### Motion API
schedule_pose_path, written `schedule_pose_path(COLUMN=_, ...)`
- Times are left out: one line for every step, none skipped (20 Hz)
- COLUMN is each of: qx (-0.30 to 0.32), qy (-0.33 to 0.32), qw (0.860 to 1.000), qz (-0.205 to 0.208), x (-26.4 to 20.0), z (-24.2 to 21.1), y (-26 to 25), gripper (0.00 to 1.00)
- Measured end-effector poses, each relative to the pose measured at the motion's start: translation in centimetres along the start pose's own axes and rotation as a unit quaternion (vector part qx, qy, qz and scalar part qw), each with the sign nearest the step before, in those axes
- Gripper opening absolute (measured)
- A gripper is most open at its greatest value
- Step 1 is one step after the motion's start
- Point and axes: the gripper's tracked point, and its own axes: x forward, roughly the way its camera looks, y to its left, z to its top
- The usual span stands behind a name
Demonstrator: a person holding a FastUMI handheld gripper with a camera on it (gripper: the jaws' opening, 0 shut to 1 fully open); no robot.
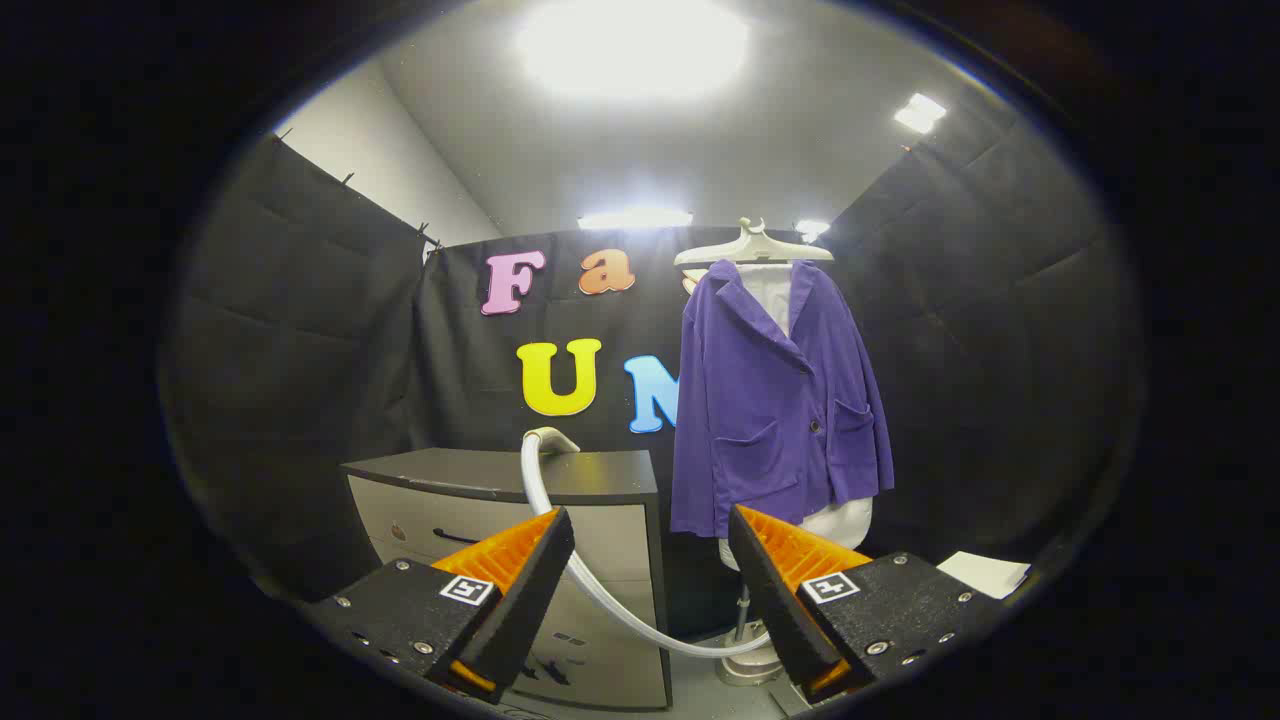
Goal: Iron the clothes twice with a garment steamer, once on the left side and once on the right side.
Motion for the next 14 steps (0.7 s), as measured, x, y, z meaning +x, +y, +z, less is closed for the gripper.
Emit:
schedule_pose_path(qx=-0.001, qy=0.001, qw=1.0, qz=0.0, x=0.0, z=0.0, y=0.0, gripper=0.95)
schedule_pose_path(qx=-0.001, qy=0.002, qw=1.0, qz=0.001, x=0.1, z=0.0, y=0.5, gripper=0.95)
schedule_pose_path(qx=-0.001, qy=0.003, qw=1.0, qz=0.002, x=0.3, z=0.1, y=0.9, gripper=0.95)
schedule_pose_path(qx=0.0, qy=0.005, qw=1.0, qz=0.002, x=0.6, z=0.1, y=1.1, gripper=0.95)
schedule_pose_path(qx=0.0, qy=0.007, qw=1.0, qz=0.003, x=0.7, z=0.2, y=1.2, gripper=0.95)
schedule_pose_path(qx=0.001, qy=0.008, qw=1.0, qz=0.004, x=0.8, z=0.3, y=1.3, gripper=0.95)
schedule_pose_path(qx=0.0, qy=0.007, qw=1.0, qz=0.004, x=0.9, z=0.6, y=1.3, gripper=0.95)
schedule_pose_path(qx=-0.001, qy=0.005, qw=1.0, qz=0.005, x=0.9, z=0.9, y=1.4, gripper=0.95)
schedule_pose_path(qx=-0.002, qy=0.003, qw=1.0, qz=0.005, x=1.0, z=1.3, y=1.6, gripper=0.95)
schedule_pose_path(qx=-0.003, qy=0.003, qw=1.0, qz=0.005, x=1.1, z=1.6, y=1.7, gripper=0.95)
schedule_pose_path(qx=-0.003, qy=0.003, qw=1.0, qz=0.007, x=1.2, z=1.9, y=1.9, gripper=0.95)
schedule_pose_path(qx=-0.001, qy=0.002, qw=1.0, qz=0.009, x=1.3, z=2.2, y=2.1, gripper=0.95)
schedule_pose_path(qx=0.001, qy=0.0, qw=1.0, qz=0.01, x=1.4, z=2.7, y=2.4, gripper=0.95)
schedule_pose_path(qx=0.002, qy=-0.002, qw=1.0, qz=0.012, x=1.6, z=3.3, y=2.5, gripper=0.95)
